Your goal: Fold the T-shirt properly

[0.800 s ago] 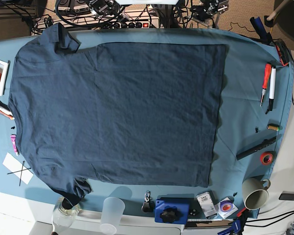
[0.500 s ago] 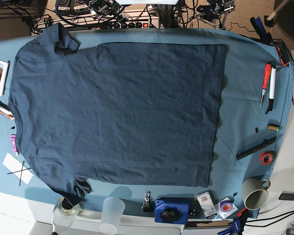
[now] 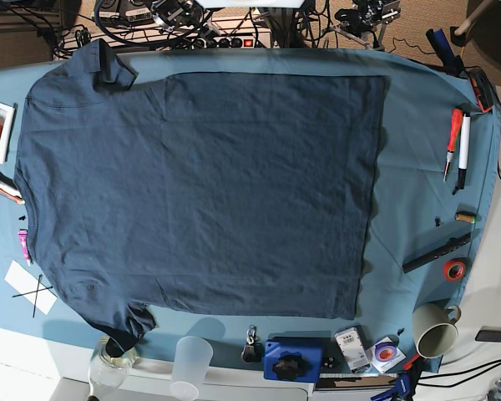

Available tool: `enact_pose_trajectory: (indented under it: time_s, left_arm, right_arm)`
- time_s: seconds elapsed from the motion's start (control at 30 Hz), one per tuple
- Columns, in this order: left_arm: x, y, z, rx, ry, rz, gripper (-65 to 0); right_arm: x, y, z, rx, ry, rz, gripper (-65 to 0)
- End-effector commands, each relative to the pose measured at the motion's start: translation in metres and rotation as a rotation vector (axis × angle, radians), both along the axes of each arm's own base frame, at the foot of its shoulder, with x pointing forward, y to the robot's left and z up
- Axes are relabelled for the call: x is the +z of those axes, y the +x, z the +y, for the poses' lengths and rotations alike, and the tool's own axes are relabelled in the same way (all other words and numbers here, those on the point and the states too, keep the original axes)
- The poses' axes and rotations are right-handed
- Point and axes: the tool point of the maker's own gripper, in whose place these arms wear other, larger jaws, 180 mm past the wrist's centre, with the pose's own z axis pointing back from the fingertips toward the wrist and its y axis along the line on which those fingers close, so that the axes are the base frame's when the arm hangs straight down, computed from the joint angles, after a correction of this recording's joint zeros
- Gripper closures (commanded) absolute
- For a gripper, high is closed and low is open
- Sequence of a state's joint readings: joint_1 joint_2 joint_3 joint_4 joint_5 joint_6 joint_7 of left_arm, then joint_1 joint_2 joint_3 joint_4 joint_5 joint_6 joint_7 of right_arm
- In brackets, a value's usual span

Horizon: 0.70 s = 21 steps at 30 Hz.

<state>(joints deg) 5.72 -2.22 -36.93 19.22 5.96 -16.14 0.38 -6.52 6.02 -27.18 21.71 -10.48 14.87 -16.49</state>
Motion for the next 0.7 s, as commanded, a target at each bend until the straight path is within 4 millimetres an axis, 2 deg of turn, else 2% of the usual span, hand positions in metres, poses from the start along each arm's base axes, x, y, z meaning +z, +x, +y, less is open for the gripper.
enact_pose_trajectory:
  time_s: [0.0, 0.3, 0.43, 0.5, 0.67]
  left_arm:
    - [0.001, 0.004, 0.003, 0.002, 0.002, -0.014, 0.0]
    - [0.0, -0.002, 0.003, -0.005, -0.004, 0.009, 0.0]
    - [0.005, -0.01, -0.003, -0.031, -0.072, -0.011, 0.0]
    - [0.008, -0.017, 0.001, -0.041, -0.079, -0.019, 0.0]
    - [0.013, -0.048, 0.027, -0.058, -0.017, 0.002, 0.0]
  right_arm:
    - [0.0, 0.0, -0.002, 0.001, 0.001, 0.001, 0.0]
    - [0.001, -0.002, -0.003, 0.003, -0.005, 0.01, 0.0]
    - [0.003, -0.01, -0.013, 0.012, -0.029, 0.029, 0.0]
    - [0.006, -0.012, -0.016, 0.016, -0.028, 0.017, 0.0]
    - [0.019, -0.025, -0.031, -0.025, -0.025, 0.0, 0.0]
